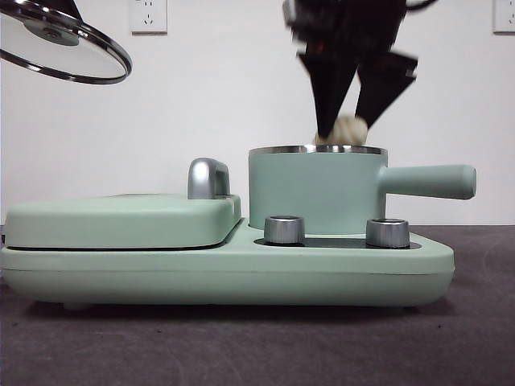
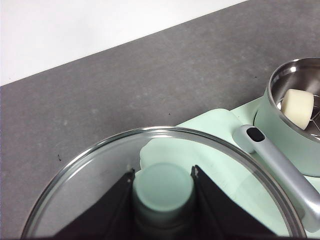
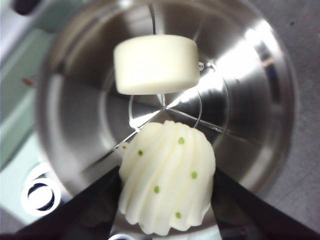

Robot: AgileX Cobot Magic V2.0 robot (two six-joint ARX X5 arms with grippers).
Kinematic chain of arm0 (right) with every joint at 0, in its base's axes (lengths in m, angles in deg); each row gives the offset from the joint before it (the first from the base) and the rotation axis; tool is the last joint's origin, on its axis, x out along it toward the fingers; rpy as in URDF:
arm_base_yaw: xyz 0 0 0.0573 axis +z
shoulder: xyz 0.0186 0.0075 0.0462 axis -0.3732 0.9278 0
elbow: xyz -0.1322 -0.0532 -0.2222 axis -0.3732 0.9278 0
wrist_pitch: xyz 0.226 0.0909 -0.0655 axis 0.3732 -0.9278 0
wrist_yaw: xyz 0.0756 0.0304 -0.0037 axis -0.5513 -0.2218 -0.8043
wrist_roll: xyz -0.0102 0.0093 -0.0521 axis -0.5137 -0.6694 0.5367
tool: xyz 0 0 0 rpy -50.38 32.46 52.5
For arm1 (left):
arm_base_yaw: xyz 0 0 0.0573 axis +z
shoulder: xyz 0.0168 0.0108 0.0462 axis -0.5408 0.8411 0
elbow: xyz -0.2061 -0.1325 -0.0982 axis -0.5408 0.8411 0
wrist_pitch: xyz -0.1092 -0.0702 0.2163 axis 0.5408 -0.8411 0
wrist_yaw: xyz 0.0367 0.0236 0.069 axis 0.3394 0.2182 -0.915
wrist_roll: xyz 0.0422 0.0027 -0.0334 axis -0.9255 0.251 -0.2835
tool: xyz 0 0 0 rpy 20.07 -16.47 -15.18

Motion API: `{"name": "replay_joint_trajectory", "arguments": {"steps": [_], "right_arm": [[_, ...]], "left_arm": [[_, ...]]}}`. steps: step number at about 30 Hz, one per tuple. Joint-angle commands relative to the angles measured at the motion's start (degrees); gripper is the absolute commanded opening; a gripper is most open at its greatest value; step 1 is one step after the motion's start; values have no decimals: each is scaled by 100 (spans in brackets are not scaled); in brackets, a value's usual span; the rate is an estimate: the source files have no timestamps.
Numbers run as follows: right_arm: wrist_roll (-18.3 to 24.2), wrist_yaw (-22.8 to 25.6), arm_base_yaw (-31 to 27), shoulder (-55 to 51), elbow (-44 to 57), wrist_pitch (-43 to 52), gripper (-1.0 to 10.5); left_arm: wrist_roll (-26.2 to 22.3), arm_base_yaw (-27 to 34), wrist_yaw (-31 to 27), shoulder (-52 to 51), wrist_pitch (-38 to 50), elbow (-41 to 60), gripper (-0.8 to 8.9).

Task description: Put the buns in a small steamer

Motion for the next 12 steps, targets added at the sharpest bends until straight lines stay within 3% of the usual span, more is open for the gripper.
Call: {"name": "replay_joint_trajectory", "arguments": {"steps": [1,12], "right_arm": [[144,-4,26,308,-144,146,261],[181,0,26,809,-144,555,280]], "left_arm": [[-20,-7,2,-15,149,-85,17],[-20,-4,2,-15,149,-85,17]]}}
